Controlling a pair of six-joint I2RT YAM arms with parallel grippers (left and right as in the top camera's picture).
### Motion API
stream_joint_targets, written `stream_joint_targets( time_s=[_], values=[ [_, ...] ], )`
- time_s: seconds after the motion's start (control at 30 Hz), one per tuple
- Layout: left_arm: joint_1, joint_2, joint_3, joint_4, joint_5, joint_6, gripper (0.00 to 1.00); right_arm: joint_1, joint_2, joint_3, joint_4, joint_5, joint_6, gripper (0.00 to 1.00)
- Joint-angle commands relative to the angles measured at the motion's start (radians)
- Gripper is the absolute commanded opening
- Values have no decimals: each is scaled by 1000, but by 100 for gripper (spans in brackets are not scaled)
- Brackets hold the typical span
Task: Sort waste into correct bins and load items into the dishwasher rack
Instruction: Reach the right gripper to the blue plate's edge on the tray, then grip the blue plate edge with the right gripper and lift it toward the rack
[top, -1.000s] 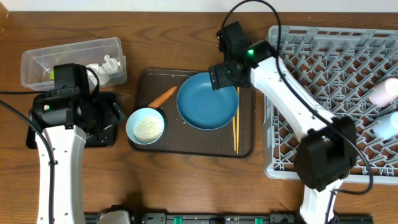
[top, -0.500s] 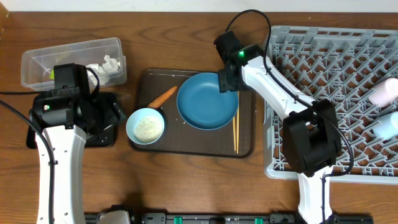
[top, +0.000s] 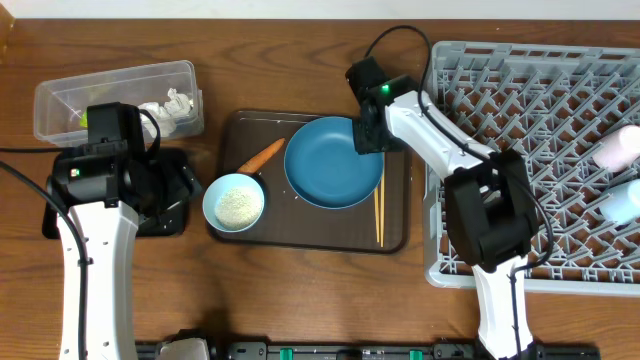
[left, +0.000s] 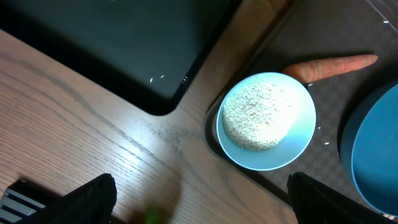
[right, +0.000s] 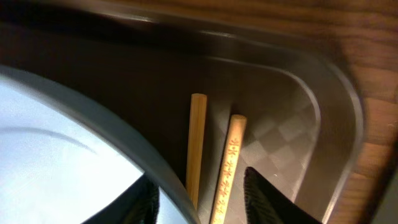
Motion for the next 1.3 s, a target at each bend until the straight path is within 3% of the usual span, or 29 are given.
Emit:
stream_joint_targets(
  time_s=[0.0, 0.1, 0.27, 0.37, 0.43, 0.7, 0.93, 1.27],
  values=[
    [3, 4, 5, -4, 6, -9, 90, 0, 24, 5, 1, -10, 6, 33],
    [3, 4, 5, -4, 6, -9, 90, 0, 25, 5, 2, -11, 6, 21],
    [3, 4, 5, -4, 6, -9, 90, -1, 13, 5, 6, -10, 7, 19],
    [3, 4, 5, -4, 6, -9, 90, -6, 11, 5, 6, -11, 6, 5],
    [3, 4, 5, -4, 6, -9, 90, -8, 11, 5, 3, -11, 6, 1],
    [3, 4, 5, -11, 6, -9, 90, -10, -23, 6, -2, -3, 6, 1],
    [3, 4, 5, -10, 6, -9, 90, -45, -164, 7, -4, 56, -8, 1],
    [3, 4, 5, -11, 6, -9, 90, -127, -462, 7, 8, 370, -159, 1]
  ],
)
